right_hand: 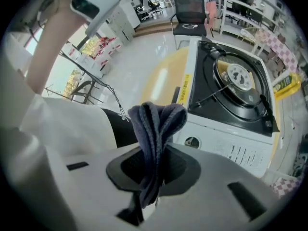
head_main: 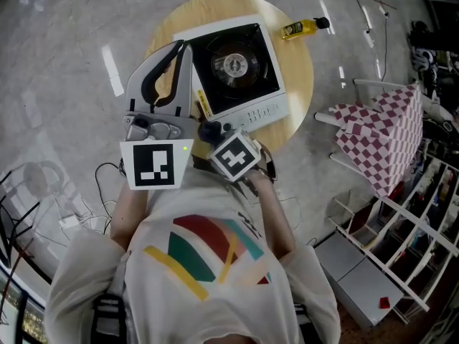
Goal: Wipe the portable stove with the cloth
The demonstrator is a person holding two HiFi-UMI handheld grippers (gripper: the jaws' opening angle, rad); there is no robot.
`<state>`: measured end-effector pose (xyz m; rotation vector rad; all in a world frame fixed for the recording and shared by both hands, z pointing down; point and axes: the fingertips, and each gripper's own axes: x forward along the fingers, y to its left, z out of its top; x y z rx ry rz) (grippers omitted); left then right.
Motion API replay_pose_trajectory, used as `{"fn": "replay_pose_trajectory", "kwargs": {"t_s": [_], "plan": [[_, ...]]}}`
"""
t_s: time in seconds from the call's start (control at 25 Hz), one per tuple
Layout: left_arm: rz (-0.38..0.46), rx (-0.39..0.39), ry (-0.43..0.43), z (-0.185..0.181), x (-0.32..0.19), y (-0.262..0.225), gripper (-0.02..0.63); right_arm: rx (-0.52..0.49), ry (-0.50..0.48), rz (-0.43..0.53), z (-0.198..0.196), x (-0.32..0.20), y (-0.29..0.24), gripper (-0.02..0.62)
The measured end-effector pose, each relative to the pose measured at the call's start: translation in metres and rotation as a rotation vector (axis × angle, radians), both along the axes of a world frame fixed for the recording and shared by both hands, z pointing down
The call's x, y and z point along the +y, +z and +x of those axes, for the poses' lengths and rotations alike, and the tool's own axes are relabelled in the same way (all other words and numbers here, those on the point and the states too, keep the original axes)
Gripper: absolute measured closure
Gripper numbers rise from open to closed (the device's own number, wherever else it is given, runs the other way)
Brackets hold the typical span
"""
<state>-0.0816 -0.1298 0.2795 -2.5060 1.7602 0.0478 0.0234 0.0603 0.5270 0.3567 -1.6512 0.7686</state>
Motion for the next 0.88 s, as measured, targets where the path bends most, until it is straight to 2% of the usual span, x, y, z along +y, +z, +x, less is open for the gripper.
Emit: {"fn": "replay_pose_trajectory", "kwargs": {"t_s": [0.28, 0.64, 0.88], "plan": [[-0.016, 0.005, -0.043, -0.015, -0.006, 0.007, 0.6, 0.003, -0.077, -0.03, -0.01, 0.007, 0.002, 0.563], [-0.005, 0.005, -0.053, -0.009, -0.008, 0.003, 0.6, -0.056, -0.042, -0.038, -0.01, 0.008, 0.0, 0.561], [0.001, 0.003, -0.069, 0.001, -0.003, 0.0, 0.6, -0.102, -0.004, 0.094, 0.018, -0.015, -0.023, 0.562]]}}
